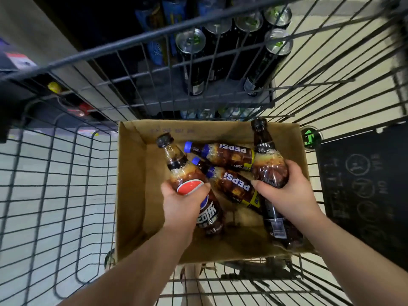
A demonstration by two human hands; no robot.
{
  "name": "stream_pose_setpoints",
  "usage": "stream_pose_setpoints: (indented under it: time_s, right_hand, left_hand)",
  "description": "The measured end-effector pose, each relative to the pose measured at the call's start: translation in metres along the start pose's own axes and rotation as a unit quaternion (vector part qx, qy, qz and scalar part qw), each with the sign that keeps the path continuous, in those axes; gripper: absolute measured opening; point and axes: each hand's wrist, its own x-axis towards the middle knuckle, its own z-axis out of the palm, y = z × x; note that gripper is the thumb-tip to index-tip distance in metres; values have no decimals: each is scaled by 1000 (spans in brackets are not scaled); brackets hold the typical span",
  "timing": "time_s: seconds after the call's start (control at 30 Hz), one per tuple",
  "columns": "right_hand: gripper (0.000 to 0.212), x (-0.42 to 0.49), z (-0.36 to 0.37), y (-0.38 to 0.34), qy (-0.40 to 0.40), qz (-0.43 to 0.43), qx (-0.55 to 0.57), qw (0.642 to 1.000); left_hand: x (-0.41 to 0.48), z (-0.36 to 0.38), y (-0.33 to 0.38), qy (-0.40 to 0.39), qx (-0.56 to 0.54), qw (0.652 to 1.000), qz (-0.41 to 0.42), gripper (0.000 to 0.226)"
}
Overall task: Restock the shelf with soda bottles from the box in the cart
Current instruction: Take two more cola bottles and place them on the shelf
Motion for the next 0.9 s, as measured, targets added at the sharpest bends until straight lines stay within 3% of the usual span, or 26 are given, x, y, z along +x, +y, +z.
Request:
stream_pose_setpoints:
  time_s: [0.2,0.37,0.63,0.9]
  right_hand:
    - [80,-67,-18,-68,-24,-89,45,995]
    - [67,-136,-29,-142,-32,-171,66,983]
    - [60,-251,2,-255,-99,-281,82,951]
    - [54,-387,131,-362,-168,-377,115,903]
  left_hand:
    - [-81,-68,65,-22,-34,990,135,41]
    - [-146,-138,113,5,-61,968,244,41]
    - [-216,-285,152,72,-127,942,301,46]
    - [-238,-494,151,125,-205,914,327,54]
